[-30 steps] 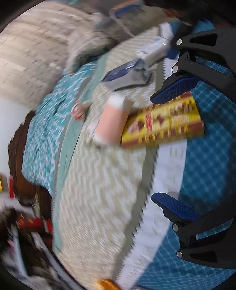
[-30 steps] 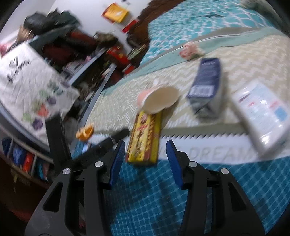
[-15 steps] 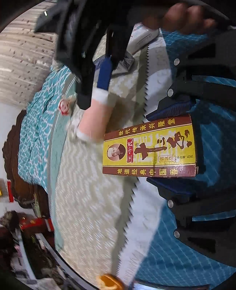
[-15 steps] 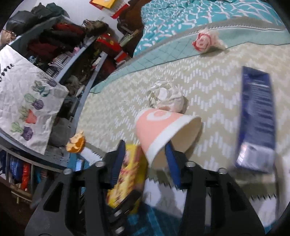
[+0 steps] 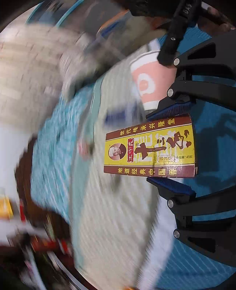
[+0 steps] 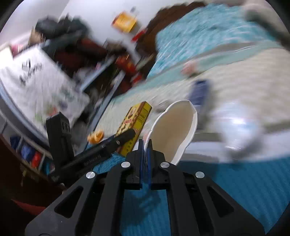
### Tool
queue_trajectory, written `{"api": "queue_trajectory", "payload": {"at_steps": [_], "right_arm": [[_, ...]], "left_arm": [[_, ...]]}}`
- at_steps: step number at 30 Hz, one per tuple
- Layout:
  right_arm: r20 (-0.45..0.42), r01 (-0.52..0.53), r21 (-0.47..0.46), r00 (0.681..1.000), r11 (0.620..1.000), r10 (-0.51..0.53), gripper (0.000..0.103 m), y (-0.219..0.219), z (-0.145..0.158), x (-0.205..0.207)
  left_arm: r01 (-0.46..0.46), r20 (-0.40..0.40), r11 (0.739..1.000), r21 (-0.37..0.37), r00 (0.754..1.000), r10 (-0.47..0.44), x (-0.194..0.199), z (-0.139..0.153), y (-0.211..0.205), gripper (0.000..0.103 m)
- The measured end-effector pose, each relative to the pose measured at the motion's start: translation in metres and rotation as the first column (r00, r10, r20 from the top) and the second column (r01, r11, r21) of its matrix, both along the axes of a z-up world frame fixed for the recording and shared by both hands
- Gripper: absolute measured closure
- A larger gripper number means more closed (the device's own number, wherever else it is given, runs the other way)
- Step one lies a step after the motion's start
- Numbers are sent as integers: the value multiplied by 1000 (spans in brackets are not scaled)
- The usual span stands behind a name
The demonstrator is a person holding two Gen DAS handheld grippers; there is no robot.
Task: Collect trash
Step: 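Carry the spice box and pink cup to the wastebasket and release them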
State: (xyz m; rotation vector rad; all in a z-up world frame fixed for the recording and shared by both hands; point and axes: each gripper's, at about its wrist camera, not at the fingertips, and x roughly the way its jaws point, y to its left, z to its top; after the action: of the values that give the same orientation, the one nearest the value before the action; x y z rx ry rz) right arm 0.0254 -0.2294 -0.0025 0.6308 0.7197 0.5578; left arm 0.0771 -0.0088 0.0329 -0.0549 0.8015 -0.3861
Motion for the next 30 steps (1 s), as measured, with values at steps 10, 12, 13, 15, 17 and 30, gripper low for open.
{"api": "queue_trajectory", "payload": {"at_steps": [10,12,13,15,17,30], "right_arm": [[9,577,91,815,812,-579,97,-240,-28,-118],[-16,651,87,757,754,-653,97,-279,-37,-127],[-30,677,89,735,730,-678,97,-298,-41,-129],[-55,717,82,697,693,-715,98,-329,-50,-129],[-73,735,68,678,675,-731,97,-352,-57,-124],[-175,822,114,570,558,-803,15,-419,-100,-106]], "left_arm": [[586,-126,809,-47,800,-586,-7,2,-286,45],[643,-151,764,-56,751,-643,-13,-5,-343,45],[654,-149,755,-52,742,-654,-14,-7,-365,45],[674,-154,737,-48,724,-672,-13,-11,-398,45],[687,-174,725,-55,708,-684,-10,-18,-430,45],[647,-262,760,-59,724,-637,21,-56,-483,14]]}}
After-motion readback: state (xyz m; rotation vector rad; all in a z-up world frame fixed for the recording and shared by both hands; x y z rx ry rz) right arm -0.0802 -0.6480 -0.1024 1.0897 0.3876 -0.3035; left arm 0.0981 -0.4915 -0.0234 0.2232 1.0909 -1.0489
